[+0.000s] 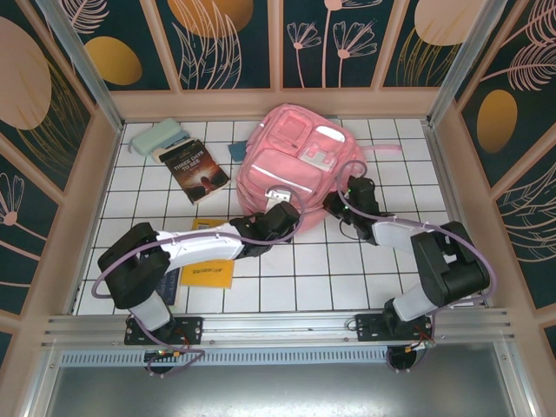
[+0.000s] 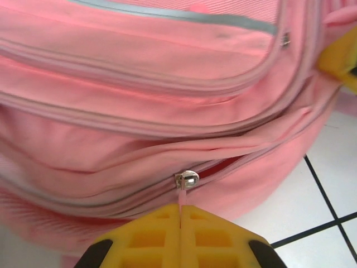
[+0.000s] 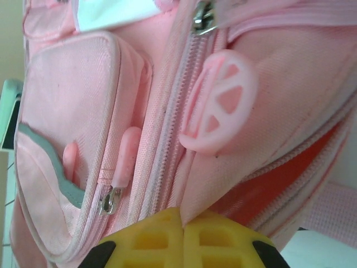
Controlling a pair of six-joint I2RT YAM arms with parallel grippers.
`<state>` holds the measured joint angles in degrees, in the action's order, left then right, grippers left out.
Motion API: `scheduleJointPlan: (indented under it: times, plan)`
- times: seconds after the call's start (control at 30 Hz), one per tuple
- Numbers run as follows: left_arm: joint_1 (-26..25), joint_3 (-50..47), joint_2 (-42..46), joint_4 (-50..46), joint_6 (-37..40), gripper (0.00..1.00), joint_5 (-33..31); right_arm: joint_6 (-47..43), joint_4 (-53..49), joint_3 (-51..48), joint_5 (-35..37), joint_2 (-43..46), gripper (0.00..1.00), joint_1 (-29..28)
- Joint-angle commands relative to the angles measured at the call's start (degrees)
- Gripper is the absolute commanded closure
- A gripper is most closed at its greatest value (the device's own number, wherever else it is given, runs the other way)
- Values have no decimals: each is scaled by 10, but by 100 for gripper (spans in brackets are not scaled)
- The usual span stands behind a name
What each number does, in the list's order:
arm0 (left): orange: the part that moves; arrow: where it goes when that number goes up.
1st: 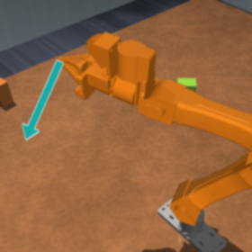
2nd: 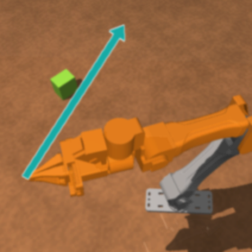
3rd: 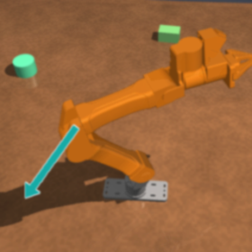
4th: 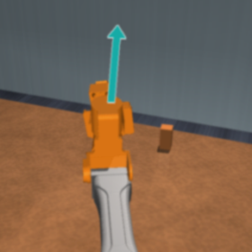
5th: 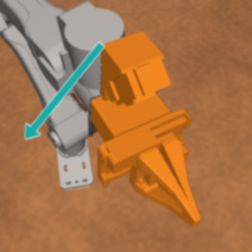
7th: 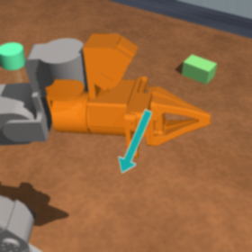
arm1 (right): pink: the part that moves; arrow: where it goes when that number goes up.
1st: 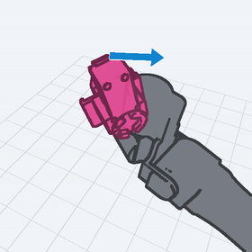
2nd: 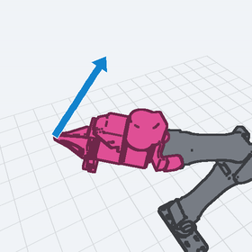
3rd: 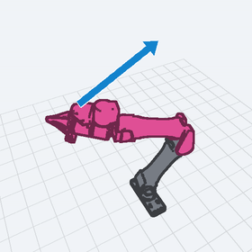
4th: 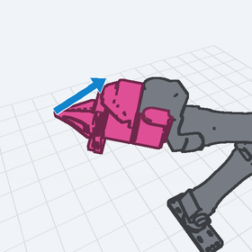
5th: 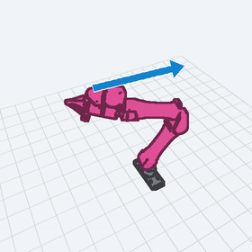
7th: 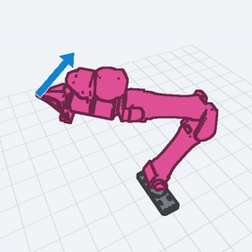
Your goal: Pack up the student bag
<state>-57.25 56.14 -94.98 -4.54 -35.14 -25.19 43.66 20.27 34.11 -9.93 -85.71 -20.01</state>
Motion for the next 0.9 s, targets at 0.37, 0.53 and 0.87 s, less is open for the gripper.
scheduleJointPlan:
  times: [0.37, 0.53, 0.87]
  plan:
    - [84, -81, 75, -8, 35, 100, -49, -99, -45, 11, 7, 51, 100, 136]
    - [112, -86, 74, 4, 53, 100, -56, -110, -47, 16, -8, 56, 100, 170]
    - [112, -93, 108, 91, 93, 100, 75, -111, -118, 10, 39, 140, 42, 105]
